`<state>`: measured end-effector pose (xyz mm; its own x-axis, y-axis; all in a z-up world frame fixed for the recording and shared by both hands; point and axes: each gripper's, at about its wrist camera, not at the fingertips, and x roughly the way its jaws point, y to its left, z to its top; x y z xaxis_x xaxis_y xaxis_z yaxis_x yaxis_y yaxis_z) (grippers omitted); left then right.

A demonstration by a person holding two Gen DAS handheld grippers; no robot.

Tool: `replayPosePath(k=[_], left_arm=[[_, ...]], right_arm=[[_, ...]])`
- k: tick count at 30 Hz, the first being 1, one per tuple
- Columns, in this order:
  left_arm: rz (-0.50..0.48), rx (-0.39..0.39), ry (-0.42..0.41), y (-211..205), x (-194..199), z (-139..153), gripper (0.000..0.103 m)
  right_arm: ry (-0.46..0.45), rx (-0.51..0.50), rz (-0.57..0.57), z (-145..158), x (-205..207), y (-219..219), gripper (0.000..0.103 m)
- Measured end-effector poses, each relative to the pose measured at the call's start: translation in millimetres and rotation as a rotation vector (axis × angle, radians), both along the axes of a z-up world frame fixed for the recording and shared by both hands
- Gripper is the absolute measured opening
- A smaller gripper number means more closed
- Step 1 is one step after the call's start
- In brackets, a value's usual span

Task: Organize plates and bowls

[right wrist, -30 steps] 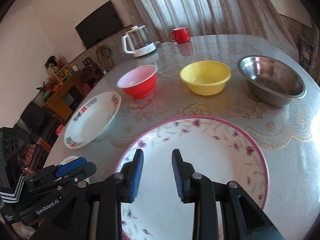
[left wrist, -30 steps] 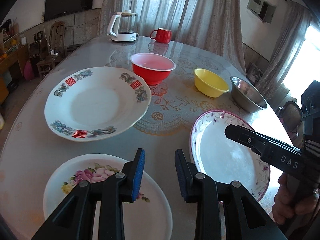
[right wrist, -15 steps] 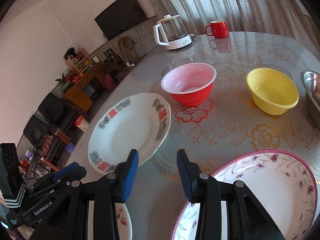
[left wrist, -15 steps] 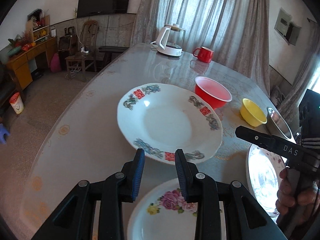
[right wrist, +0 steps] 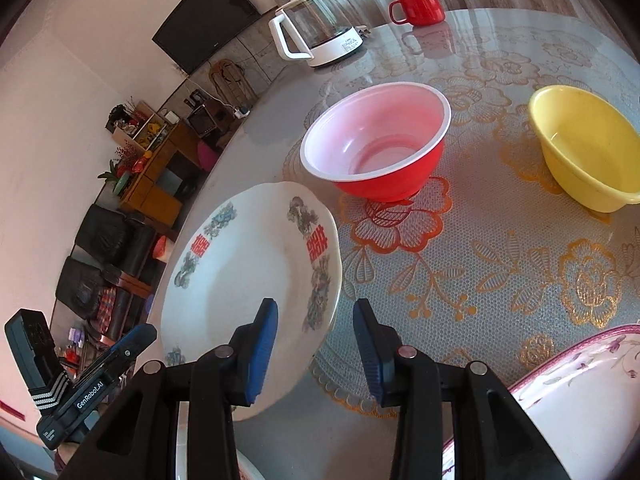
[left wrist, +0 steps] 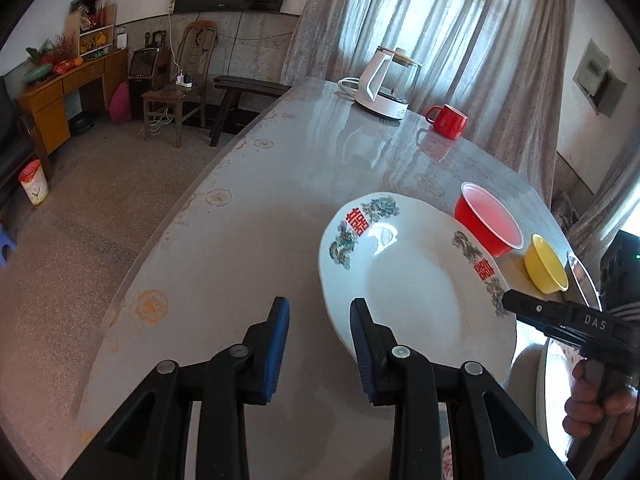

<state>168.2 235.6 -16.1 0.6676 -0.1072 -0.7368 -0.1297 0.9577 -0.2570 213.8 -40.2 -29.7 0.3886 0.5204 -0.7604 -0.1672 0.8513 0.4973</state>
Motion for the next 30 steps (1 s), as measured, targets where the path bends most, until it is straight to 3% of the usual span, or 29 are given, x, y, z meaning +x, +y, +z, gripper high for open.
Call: replayPosePath(k=[10,17,19,24,30], left_arm=[[-0.105,-0.033,0.008,0.5,39.0,-10.4,0.035],[-0.169,-0.053,0.057,-7.8,66.7,-27.8,0.033],[-0.159,-0.033,0.055,-10.4,69.1,-29.2,0.032],[-0.153,-0.076,0.063,-4.2,65.8,-29.5,0.028],[-0.152,-0.06,0.068,-5.6,66.8,-29.0,0.031]], right_arm=[[0.01,-0.051,0.025,-13.0,13.8,17.1,0.019],[0.02,-0.04,0.039,-17.2,18.1,16.0,0.019],[0.024,-0.037,0.049,-18.7,19.7,16.9,0.019],[0.049,-0.032,0.064,-23.4,24.8,21.7,0.022],[0.038,-0.047,0.078,-21.9,25.0,22.9,0.022]])
